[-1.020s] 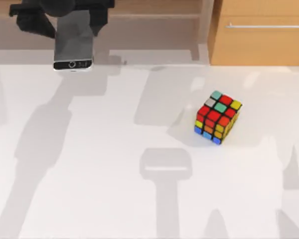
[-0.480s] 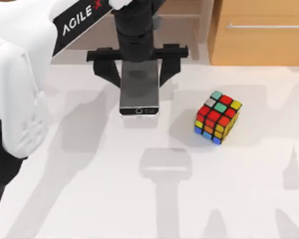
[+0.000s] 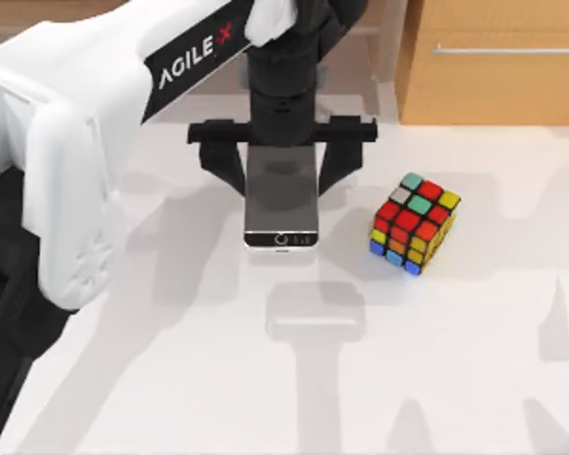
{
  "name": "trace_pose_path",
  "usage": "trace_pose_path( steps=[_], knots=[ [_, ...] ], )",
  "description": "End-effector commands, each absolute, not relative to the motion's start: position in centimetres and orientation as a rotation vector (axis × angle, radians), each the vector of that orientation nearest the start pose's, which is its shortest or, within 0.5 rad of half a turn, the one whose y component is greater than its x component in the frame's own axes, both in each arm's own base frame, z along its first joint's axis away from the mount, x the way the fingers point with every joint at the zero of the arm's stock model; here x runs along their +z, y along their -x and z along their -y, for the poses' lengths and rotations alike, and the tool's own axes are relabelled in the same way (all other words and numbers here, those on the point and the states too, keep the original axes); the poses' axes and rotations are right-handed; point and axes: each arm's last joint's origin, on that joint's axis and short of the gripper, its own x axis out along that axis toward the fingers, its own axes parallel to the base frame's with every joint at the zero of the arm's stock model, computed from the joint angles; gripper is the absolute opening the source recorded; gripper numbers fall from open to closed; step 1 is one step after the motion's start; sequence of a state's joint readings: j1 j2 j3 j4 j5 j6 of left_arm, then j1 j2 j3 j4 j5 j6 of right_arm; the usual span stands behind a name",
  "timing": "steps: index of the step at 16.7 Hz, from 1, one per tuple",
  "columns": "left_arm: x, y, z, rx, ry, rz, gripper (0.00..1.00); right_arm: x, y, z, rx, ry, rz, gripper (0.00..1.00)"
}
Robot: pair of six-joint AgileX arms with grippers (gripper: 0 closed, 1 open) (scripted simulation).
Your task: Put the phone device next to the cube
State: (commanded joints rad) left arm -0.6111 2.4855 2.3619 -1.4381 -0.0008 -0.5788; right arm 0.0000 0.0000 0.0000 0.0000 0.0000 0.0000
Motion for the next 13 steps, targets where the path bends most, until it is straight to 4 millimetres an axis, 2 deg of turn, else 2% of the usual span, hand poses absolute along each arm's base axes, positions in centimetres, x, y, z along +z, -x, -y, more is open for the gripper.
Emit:
trace_pose_path(
  steps=[8, 13],
  knots=[
    [19.14, -40.40, 27.20, -0.015, -0.005, -1.544, 0.00, 16.00, -10.57, 0.12, 0.000, 0.000, 0.000, 1.00],
    [18.40, -40.13, 27.48, -0.043, 0.027, -1.570, 0.00, 16.00, -10.57, 0.12, 0.000, 0.000, 0.000, 1.00]
  ],
)
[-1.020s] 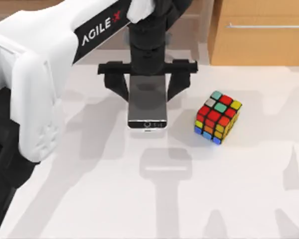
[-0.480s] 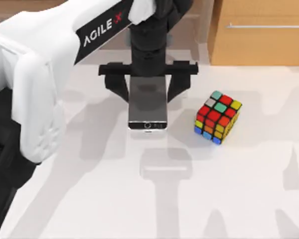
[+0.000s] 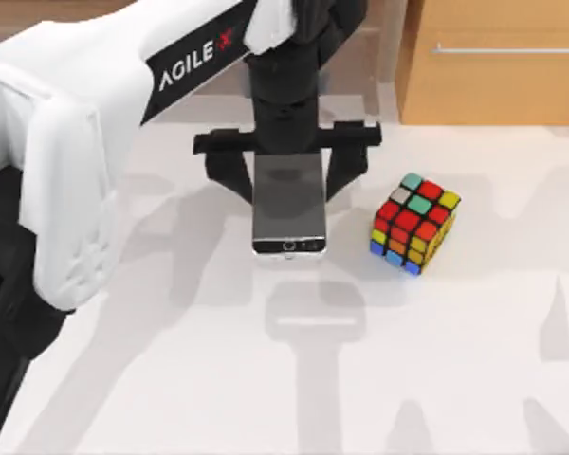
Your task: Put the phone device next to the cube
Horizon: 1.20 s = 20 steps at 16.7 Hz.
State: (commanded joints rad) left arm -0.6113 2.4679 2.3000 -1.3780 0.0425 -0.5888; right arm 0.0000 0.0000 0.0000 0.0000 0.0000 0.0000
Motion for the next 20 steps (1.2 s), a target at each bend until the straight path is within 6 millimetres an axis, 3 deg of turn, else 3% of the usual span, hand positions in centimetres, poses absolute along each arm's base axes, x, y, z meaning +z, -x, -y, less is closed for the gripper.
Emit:
trace_pose_path(
  steps=[7, 13, 17, 20],
  knots=[
    [16.4, -39.5, 27.9, -0.087, 0.069, -1.640, 0.00, 16.0, -10.6, 0.1, 0.000, 0.000, 0.000, 1.00],
    [15.6, -39.9, 27.6, -0.061, 0.031, -1.567, 0.00, 16.0, -10.6, 0.1, 0.000, 0.000, 0.000, 1.00],
    [13.7, -40.2, 27.3, -0.015, -0.016, -1.559, 0.00, 16.0, -10.6, 0.1, 0.000, 0.000, 0.000, 1.00],
    [13.7, -40.2, 27.3, -0.015, -0.016, -1.559, 0.00, 16.0, -10.6, 0.1, 0.000, 0.000, 0.000, 1.00]
  ],
)
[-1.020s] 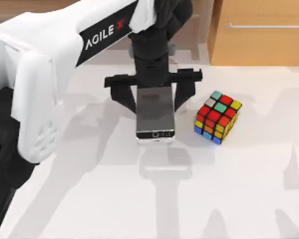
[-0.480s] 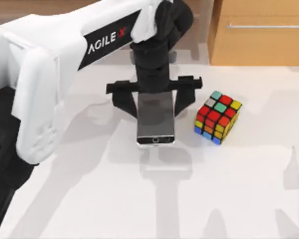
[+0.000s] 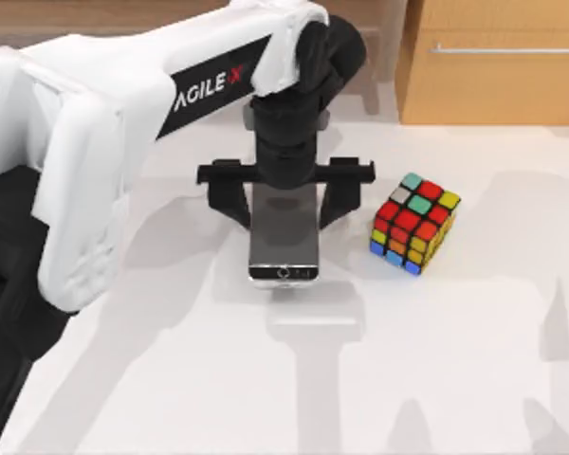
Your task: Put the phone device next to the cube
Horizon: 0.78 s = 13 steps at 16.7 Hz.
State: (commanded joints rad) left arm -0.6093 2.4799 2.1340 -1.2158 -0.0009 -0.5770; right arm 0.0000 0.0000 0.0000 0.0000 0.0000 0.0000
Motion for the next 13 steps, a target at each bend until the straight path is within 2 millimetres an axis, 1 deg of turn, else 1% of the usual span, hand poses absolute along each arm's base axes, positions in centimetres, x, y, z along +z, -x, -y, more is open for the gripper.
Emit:
trace_pose_path(
  steps=[1, 13],
  knots=[
    [13.65, -40.21, 27.29, -0.015, -0.016, -1.559, 0.00, 16.00, -10.57, 0.12, 0.000, 0.000, 0.000, 1.00],
    [13.65, -40.21, 27.29, -0.015, -0.016, -1.559, 0.90, 16.00, -10.57, 0.12, 0.000, 0.000, 0.000, 1.00]
  ],
)
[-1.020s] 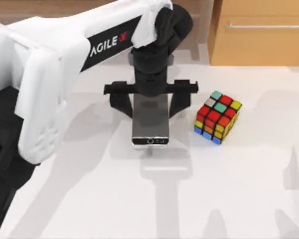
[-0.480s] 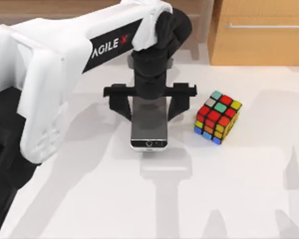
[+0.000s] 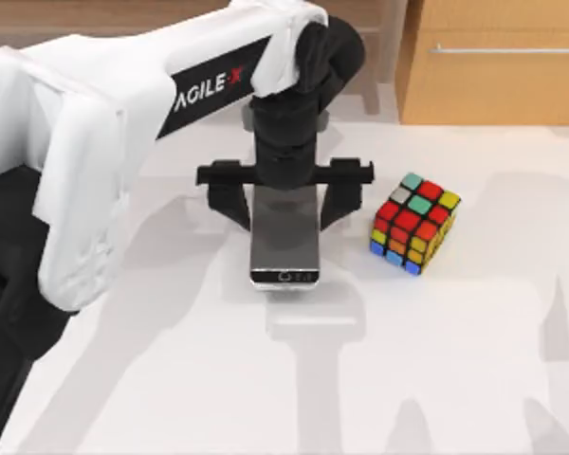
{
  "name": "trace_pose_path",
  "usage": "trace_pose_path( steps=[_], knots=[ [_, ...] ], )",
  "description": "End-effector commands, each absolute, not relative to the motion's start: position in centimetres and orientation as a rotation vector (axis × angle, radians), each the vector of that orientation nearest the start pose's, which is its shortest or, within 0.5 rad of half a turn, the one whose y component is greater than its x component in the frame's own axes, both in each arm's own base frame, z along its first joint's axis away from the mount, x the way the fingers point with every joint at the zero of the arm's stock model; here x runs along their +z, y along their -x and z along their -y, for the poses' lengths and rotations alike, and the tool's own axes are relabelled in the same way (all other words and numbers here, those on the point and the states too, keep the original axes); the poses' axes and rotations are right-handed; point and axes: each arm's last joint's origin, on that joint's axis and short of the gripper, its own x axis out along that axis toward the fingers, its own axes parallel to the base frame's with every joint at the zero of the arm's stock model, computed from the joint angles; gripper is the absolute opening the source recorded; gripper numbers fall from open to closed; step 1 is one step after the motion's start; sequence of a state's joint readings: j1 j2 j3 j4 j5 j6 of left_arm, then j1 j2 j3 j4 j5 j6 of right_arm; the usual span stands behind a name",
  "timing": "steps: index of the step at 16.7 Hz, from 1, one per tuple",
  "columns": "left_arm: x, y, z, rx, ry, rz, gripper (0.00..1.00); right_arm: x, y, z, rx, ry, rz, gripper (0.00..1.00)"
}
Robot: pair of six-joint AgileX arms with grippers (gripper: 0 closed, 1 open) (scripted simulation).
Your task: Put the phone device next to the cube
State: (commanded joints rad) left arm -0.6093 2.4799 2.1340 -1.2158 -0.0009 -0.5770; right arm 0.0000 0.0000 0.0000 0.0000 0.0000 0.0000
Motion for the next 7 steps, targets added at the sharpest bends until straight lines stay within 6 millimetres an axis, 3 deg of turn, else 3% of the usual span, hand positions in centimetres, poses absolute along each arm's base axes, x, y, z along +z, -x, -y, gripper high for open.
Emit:
trace_pose_path(
  steps=[2, 7],
  knots=[
    [13.65, -40.21, 27.29, -0.015, -0.016, -1.559, 1.00, 16.00, -10.57, 0.12, 0.000, 0.000, 0.000, 1.00],
    [13.65, -40.21, 27.29, -0.015, -0.016, -1.559, 1.00, 16.00, -10.57, 0.12, 0.000, 0.000, 0.000, 1.00]
  ],
)
